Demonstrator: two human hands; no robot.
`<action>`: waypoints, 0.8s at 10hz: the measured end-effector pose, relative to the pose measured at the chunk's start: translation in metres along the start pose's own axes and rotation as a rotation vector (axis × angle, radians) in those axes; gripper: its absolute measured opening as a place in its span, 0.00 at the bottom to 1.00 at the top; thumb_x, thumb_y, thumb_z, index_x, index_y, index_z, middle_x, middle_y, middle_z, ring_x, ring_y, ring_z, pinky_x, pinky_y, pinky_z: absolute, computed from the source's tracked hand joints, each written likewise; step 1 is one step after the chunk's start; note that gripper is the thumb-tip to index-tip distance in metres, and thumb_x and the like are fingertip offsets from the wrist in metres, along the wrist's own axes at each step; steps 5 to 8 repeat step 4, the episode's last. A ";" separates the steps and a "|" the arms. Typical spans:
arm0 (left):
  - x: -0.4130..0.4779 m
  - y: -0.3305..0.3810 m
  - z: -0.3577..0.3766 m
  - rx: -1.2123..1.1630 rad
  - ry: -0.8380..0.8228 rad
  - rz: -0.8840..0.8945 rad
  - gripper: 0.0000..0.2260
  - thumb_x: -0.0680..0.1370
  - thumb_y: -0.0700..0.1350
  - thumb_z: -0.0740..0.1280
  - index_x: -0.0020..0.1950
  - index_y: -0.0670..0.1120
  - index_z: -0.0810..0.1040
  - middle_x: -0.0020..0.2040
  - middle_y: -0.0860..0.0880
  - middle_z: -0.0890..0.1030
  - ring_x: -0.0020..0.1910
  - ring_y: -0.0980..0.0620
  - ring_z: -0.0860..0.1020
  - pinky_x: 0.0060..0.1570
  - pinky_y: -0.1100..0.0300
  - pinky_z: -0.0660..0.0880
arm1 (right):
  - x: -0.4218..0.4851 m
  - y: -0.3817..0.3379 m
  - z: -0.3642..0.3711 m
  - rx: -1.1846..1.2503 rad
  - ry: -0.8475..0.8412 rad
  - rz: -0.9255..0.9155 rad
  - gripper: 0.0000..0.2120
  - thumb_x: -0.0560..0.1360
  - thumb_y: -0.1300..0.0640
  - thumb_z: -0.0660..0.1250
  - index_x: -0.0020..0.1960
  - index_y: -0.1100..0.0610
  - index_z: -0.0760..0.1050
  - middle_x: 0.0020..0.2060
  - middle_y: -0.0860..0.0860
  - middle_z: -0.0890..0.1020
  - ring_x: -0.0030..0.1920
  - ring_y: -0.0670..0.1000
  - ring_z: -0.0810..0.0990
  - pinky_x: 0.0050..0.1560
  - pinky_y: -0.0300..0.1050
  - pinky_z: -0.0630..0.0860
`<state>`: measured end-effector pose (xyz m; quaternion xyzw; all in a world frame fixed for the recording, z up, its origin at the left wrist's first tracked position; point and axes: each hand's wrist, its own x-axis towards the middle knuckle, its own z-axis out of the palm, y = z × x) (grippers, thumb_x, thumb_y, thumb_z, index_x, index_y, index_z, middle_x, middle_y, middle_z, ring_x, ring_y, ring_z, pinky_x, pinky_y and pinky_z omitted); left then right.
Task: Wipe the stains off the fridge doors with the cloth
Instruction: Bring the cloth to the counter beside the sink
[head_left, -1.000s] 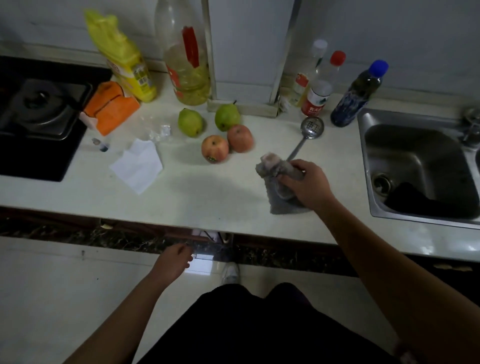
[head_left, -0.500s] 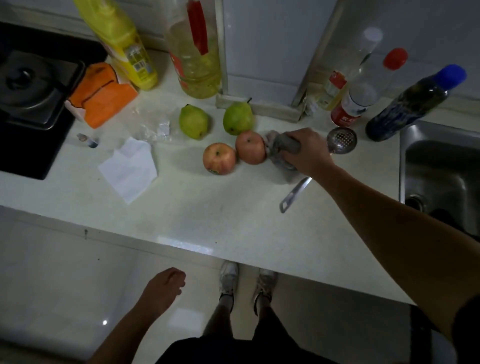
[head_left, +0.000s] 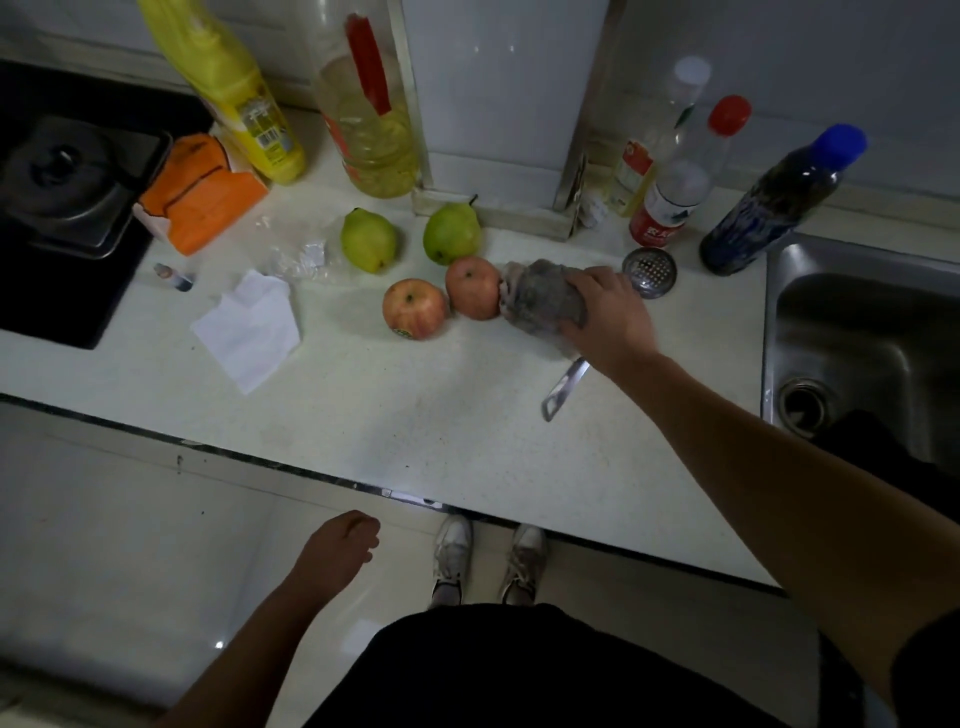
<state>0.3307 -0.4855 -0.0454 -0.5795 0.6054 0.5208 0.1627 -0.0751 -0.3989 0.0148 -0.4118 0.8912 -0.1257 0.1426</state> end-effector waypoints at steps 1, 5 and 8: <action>-0.008 0.002 0.008 0.019 0.025 0.018 0.09 0.82 0.44 0.62 0.50 0.43 0.81 0.46 0.44 0.84 0.46 0.45 0.83 0.40 0.59 0.72 | -0.013 0.004 0.007 0.040 0.036 0.010 0.29 0.77 0.50 0.69 0.76 0.54 0.68 0.71 0.56 0.73 0.70 0.59 0.72 0.70 0.56 0.73; -0.028 -0.013 0.015 0.050 0.064 0.067 0.11 0.81 0.43 0.62 0.51 0.38 0.81 0.46 0.43 0.84 0.45 0.47 0.81 0.48 0.55 0.77 | -0.040 0.010 -0.012 0.249 -0.068 -0.039 0.29 0.81 0.45 0.64 0.79 0.52 0.63 0.76 0.54 0.69 0.75 0.57 0.69 0.74 0.53 0.68; -0.028 -0.013 0.015 0.050 0.064 0.067 0.11 0.81 0.43 0.62 0.51 0.38 0.81 0.46 0.43 0.84 0.45 0.47 0.81 0.48 0.55 0.77 | -0.040 0.010 -0.012 0.249 -0.068 -0.039 0.29 0.81 0.45 0.64 0.79 0.52 0.63 0.76 0.54 0.69 0.75 0.57 0.69 0.74 0.53 0.68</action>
